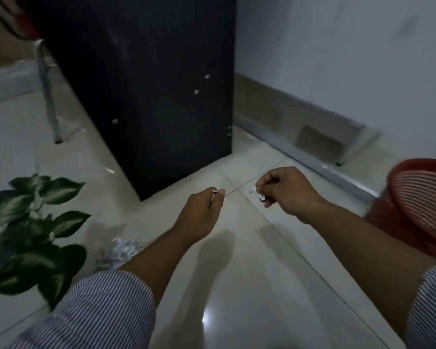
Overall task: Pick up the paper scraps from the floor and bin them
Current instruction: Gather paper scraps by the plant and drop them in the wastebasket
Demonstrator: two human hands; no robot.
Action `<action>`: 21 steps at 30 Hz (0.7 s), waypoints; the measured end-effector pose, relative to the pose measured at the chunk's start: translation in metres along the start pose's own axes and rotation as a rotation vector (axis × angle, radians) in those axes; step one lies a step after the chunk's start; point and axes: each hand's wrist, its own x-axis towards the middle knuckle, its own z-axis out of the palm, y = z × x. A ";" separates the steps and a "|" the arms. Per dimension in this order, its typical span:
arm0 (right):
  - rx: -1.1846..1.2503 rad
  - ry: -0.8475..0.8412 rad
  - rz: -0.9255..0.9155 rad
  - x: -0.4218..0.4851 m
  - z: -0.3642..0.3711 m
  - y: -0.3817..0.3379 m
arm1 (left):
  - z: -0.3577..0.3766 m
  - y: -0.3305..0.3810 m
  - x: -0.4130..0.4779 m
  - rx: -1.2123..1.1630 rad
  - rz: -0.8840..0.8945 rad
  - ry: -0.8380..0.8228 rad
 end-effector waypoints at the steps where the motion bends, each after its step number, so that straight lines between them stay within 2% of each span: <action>1: -0.003 0.055 0.018 -0.009 -0.022 0.006 | 0.009 0.017 0.004 -0.022 0.019 -0.029; 6: -0.039 0.303 0.105 -0.057 -0.116 0.035 | 0.051 0.095 0.015 -0.040 0.136 -0.161; 12: 0.013 0.869 0.158 -0.107 -0.217 0.066 | 0.096 0.169 0.023 -0.015 0.201 -0.233; 13: 0.027 0.897 0.177 -0.107 -0.224 0.072 | 0.097 0.172 0.026 -0.015 0.195 -0.230; 18: -0.056 0.652 0.269 -0.120 -0.233 0.110 | 0.118 0.201 0.032 -0.009 0.175 -0.234; 21: -0.223 0.526 0.273 -0.127 -0.232 0.116 | 0.135 0.216 0.034 -0.023 0.188 -0.248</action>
